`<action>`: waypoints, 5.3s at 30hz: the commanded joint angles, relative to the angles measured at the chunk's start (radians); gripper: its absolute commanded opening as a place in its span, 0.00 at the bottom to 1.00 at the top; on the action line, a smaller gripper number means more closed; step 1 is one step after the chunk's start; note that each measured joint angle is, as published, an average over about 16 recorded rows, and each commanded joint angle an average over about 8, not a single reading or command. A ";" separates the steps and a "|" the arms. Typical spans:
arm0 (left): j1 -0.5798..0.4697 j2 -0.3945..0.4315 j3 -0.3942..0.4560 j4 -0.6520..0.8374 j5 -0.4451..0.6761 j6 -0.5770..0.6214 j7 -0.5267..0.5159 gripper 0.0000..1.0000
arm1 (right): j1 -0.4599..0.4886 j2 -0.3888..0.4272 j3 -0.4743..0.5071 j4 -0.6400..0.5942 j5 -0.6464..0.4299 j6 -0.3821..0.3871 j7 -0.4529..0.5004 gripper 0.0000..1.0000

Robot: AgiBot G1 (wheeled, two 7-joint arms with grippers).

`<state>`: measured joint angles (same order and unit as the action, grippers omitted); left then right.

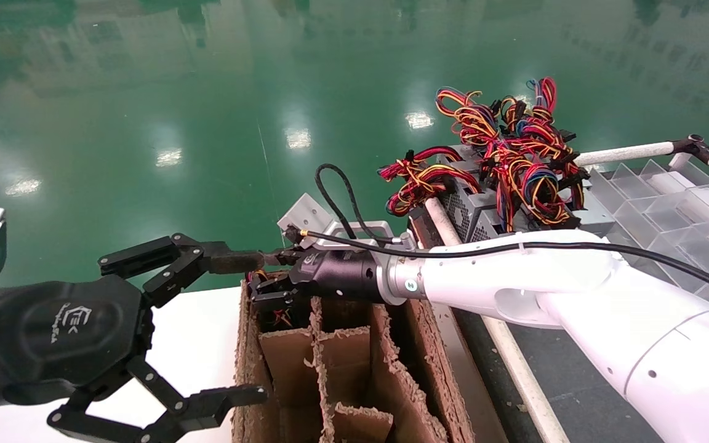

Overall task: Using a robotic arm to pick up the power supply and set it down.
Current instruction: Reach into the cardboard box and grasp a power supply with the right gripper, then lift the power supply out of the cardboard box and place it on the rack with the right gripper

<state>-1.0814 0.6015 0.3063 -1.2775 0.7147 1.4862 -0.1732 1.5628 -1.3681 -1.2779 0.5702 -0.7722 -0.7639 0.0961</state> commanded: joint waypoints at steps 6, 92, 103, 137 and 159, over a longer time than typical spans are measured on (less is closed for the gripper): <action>0.000 0.000 0.000 0.000 0.000 0.000 0.000 1.00 | 0.005 0.001 -0.030 0.000 0.035 0.003 -0.015 0.00; -0.001 -0.002 0.004 0.000 -0.003 -0.002 0.002 1.00 | 0.132 0.697 0.181 0.160 0.524 -0.625 -0.196 0.00; -0.001 -0.002 0.004 0.000 -0.003 -0.002 0.002 1.00 | 0.005 1.055 0.199 0.620 0.614 -0.385 -0.162 0.00; -0.001 -0.002 0.006 0.000 -0.004 -0.002 0.003 1.00 | -0.274 1.325 0.064 0.784 0.952 -0.155 -0.445 0.00; -0.001 -0.003 0.006 0.000 -0.004 -0.003 0.003 1.00 | -0.212 1.185 0.086 0.775 0.890 -0.080 -0.384 0.57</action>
<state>-1.0828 0.5989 0.3127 -1.2775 0.7103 1.4834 -0.1700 1.3499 -0.1819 -1.1919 1.3450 0.1195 -0.8454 -0.2914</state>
